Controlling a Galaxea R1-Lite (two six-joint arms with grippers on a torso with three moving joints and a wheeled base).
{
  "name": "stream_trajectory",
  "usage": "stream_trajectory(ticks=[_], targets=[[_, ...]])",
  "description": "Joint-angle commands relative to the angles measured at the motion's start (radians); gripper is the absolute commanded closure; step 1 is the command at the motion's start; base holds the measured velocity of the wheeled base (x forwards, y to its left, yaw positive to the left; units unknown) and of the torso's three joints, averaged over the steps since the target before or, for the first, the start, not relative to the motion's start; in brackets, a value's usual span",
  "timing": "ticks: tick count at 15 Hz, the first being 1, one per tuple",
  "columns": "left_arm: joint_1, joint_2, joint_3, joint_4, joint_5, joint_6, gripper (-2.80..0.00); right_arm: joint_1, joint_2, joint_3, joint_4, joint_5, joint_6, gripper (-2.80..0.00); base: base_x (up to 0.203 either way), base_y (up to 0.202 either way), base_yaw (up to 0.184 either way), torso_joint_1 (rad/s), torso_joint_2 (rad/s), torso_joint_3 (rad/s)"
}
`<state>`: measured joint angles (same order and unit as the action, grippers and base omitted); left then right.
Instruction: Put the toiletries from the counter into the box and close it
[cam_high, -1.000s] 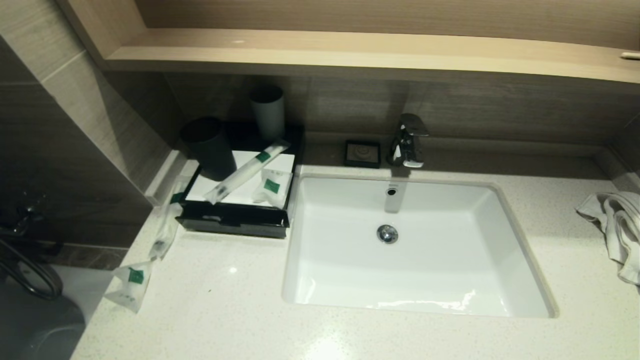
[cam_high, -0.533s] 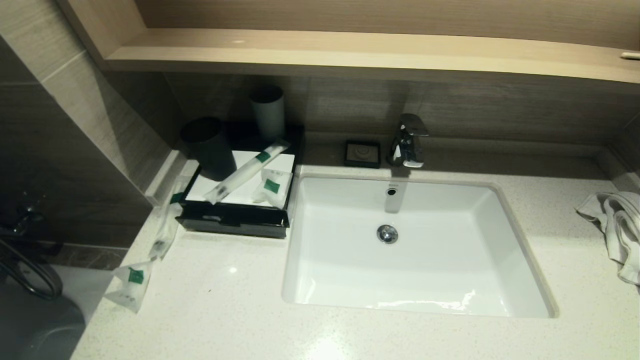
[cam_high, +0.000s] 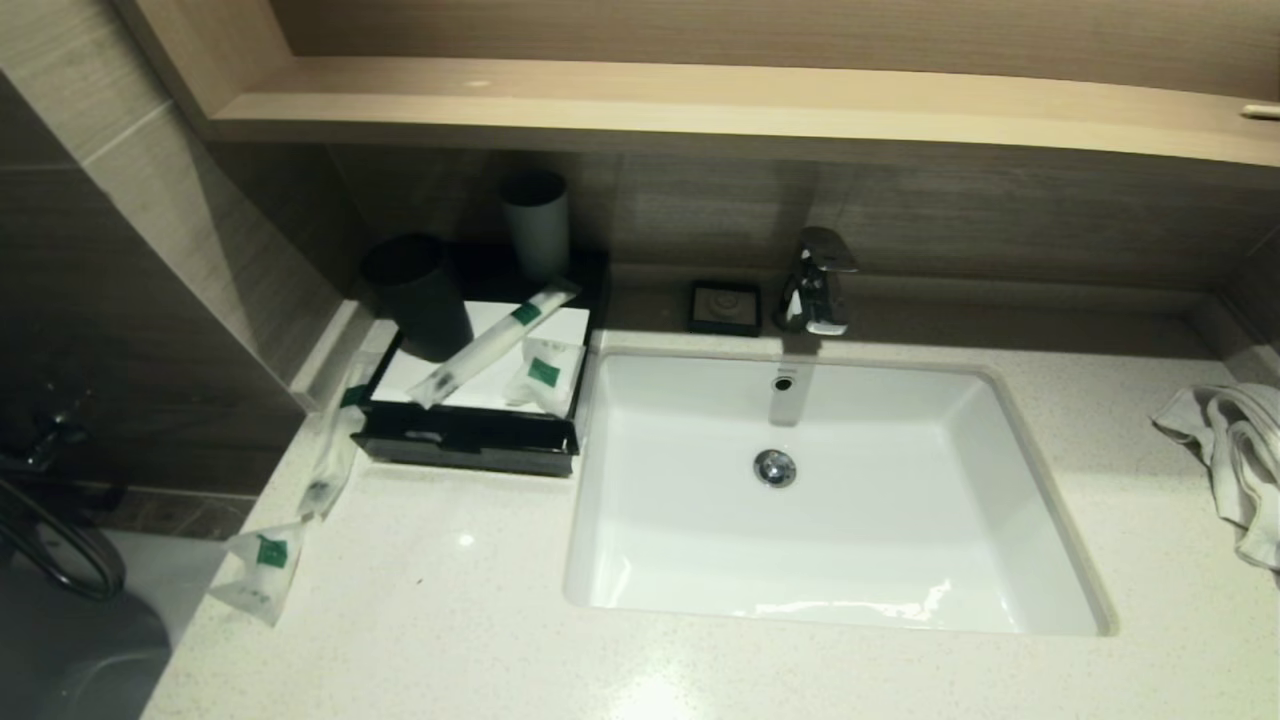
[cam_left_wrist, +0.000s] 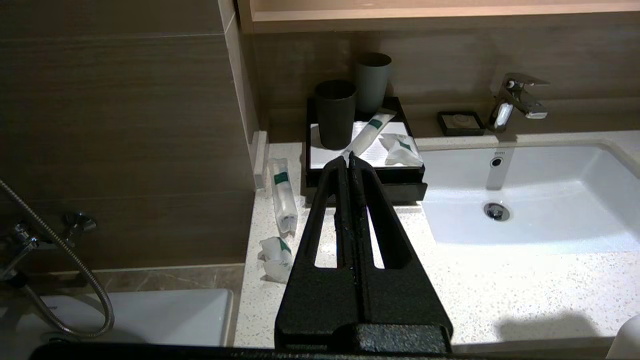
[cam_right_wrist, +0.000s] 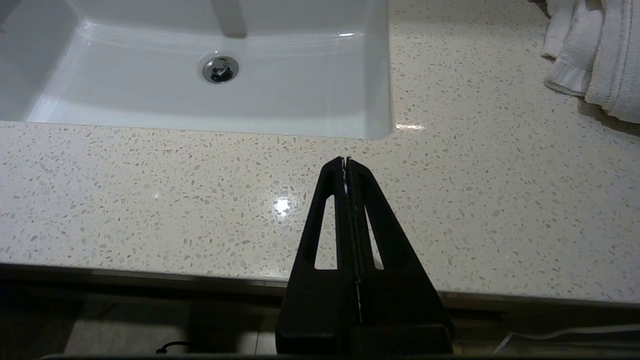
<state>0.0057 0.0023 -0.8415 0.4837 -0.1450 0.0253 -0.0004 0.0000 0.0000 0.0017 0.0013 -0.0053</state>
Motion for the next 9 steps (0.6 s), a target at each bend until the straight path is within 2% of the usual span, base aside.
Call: stream_trajectory(ticks=[1,9], targets=[[0.0,0.001,-0.047,0.013,-0.01,0.007,0.0,0.0,0.0,0.0,0.0,0.0,-0.001,0.0,0.0,0.0,0.0,0.0,0.0,0.0],[0.0,0.001,-0.095,0.026,-0.011,0.015,0.0,0.0,0.0,0.0,0.0,0.0,-0.001,0.0,0.0,0.0,0.0,0.0,0.0,0.0]])
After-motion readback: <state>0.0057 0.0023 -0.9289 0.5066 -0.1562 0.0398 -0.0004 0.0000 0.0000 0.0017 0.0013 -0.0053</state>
